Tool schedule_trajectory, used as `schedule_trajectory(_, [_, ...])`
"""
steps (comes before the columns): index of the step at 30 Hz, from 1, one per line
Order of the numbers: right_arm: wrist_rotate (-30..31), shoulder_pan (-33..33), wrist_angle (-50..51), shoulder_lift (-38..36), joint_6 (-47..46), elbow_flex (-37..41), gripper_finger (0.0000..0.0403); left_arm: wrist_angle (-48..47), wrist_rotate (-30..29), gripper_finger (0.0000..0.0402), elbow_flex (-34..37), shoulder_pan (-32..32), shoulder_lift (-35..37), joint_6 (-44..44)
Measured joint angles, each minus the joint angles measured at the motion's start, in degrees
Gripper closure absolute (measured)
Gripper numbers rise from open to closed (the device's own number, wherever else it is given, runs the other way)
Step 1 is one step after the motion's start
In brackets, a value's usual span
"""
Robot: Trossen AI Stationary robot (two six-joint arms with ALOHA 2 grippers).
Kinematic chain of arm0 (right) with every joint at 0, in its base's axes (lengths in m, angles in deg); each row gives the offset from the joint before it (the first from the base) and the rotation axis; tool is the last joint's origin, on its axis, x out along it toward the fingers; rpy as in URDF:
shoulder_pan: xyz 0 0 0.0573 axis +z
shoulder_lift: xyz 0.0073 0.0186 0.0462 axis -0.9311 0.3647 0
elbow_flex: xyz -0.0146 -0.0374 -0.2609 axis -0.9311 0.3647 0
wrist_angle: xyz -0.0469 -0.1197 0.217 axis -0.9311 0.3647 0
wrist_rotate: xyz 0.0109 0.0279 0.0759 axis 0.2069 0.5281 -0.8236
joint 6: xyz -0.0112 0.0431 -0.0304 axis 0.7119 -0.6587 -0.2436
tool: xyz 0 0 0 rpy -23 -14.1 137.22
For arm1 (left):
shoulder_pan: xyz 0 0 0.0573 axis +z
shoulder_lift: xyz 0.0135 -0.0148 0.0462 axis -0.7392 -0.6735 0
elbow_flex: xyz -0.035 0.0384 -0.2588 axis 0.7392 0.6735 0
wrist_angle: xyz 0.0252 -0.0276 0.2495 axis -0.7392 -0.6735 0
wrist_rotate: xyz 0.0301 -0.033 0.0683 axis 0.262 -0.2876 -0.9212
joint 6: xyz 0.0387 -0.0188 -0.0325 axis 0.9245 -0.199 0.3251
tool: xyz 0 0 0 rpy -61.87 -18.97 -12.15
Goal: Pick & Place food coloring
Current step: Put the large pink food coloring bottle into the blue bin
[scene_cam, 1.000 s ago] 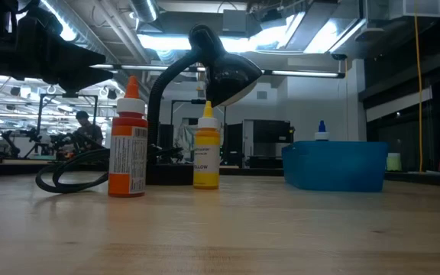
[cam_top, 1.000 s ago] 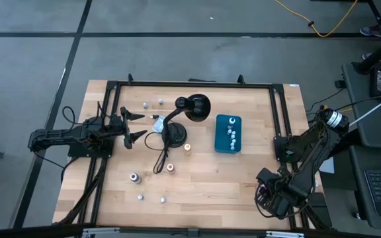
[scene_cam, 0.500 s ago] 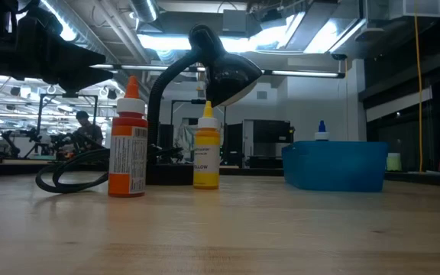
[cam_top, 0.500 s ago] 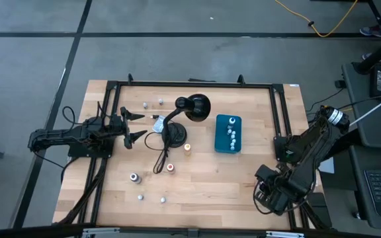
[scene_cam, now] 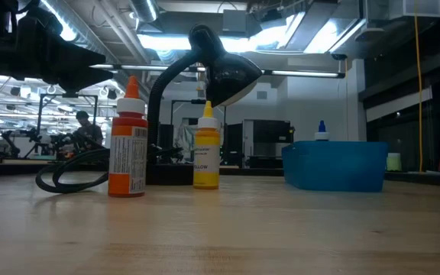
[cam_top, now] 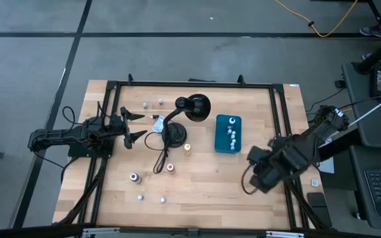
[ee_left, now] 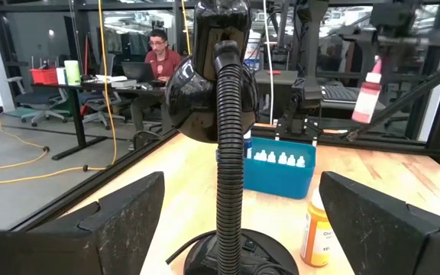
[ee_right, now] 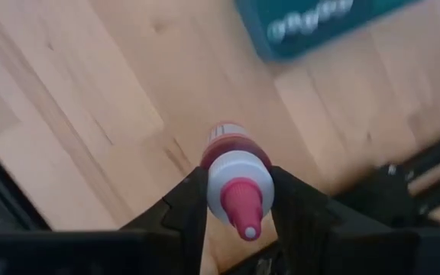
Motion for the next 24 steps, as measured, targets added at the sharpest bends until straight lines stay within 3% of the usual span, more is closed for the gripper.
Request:
schedule_trajectory(10, [0.86,-14.43,0.09,-0.07,19.69,-7.92,0.0273,0.00,0.00,0.0056,-0.01,0.00,0.00,0.00])
schedule_trajectory(24, [2.36,-37.49,-0.99,-0.04,43.82,-8.41,0.0275,-0.01,0.00,0.0056,-0.01,0.01,0.02,0.00])
